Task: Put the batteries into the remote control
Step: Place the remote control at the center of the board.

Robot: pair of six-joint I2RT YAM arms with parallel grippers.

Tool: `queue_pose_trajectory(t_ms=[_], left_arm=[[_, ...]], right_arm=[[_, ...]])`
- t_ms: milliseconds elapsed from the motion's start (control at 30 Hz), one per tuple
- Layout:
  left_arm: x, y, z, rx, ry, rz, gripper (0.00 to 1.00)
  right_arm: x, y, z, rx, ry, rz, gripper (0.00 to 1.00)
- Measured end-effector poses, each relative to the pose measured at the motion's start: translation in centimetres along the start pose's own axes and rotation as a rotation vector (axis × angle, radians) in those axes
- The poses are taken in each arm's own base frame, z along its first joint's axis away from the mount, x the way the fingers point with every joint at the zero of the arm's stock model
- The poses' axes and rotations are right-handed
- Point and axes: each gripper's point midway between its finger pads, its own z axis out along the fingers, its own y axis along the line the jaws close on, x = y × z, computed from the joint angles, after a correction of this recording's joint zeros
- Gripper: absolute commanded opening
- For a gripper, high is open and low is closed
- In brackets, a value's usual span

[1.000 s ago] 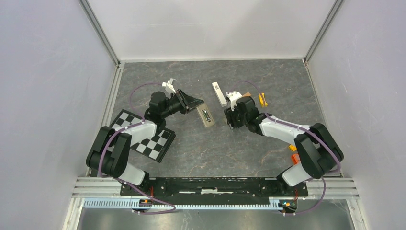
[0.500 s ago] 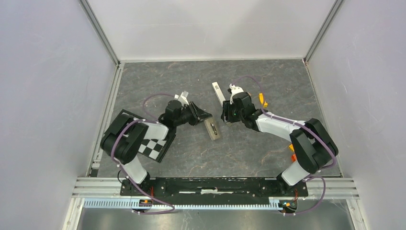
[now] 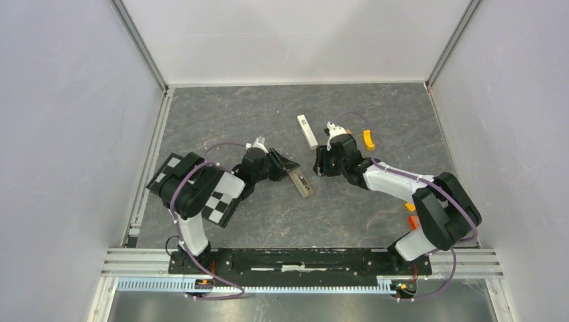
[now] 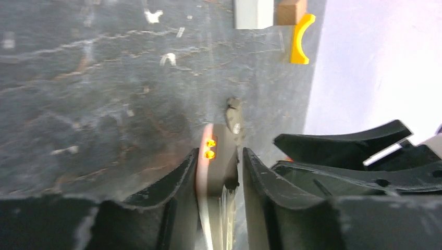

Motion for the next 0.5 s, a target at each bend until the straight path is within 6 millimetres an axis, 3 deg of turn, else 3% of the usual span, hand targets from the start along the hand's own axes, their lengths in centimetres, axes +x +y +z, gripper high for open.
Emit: queue_pose_trajectory(t_ms=[67,133,200,367,500], left_arm=[[-0.2,0.7,-0.1,-0.027,-0.021,-0.007,0.64],[-0.1,1.5,-0.4,-0.061,-0.026,-0.023,0.7],[-0.5,1.0,-0.8,-0.065,-0.043,-0.024,0.78],[-1.0,1.3,-2.2,-0.146,-0.073,-0.033,0.88],[-1.1,1.9,-3.5,-0.222,-0.081,-0.038,0.93]], right_arm=[[0.0,0.0,0.0,0.0,0.001,0.0,0.55],[0.1,0.0,0.0,0.0,0.002,0.002,0.55],[0.1,0.0,0.0,0.0,0.002,0.008,0.54],[0.5,0.0,-0.1,0.012,0.024,0.05,0.52],[0.1,0.2,0.9,0.034,0.042,0.116,0.41]])
